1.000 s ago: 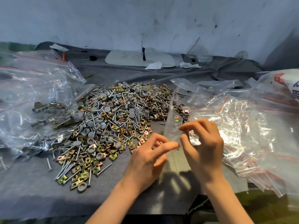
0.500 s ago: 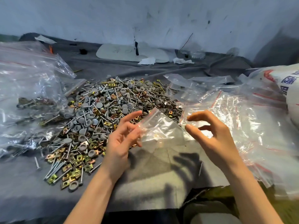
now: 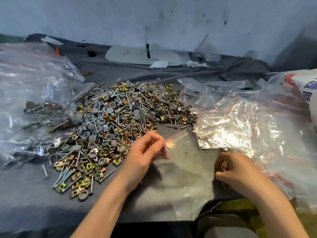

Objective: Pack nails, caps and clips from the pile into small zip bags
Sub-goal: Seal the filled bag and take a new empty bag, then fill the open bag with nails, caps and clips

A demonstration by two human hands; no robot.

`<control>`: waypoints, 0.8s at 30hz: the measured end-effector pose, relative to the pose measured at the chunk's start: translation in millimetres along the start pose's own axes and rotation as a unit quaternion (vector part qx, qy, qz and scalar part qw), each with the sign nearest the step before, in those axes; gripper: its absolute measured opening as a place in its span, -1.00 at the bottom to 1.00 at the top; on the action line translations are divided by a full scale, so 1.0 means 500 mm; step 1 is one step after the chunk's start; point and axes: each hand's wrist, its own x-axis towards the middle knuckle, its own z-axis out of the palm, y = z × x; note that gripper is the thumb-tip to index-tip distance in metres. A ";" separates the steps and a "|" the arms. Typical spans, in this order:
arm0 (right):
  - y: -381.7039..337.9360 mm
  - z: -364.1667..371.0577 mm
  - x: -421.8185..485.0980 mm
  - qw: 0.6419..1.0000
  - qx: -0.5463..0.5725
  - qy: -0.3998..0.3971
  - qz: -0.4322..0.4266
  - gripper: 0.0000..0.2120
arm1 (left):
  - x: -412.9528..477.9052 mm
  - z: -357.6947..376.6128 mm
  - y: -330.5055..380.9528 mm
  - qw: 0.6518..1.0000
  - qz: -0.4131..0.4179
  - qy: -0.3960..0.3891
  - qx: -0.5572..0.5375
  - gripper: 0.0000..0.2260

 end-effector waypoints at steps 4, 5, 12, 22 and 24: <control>0.000 -0.004 -0.005 0.995 0.052 0.082 -0.010 -0.89 | -0.006 -0.016 -0.011 0.927 0.141 -0.031 0.346 -0.85; 0.001 -0.010 -0.009 0.988 0.098 0.115 -0.020 -0.86 | -0.008 -0.020 -0.012 0.905 0.184 -0.042 0.381 -0.85; -0.103 -0.030 -0.020 0.859 0.356 0.232 -0.287 -0.81 | -0.012 -0.012 -0.022 0.881 0.225 -0.082 0.409 -0.87; -0.160 -0.013 0.047 0.892 0.108 0.200 -0.392 -0.88 | -0.016 -0.012 -0.017 0.922 0.203 -0.017 0.328 -0.92; -0.150 -0.025 0.049 0.892 0.137 0.197 -0.383 -0.84 | -0.015 -0.013 -0.019 0.925 0.200 0.004 0.324 -0.94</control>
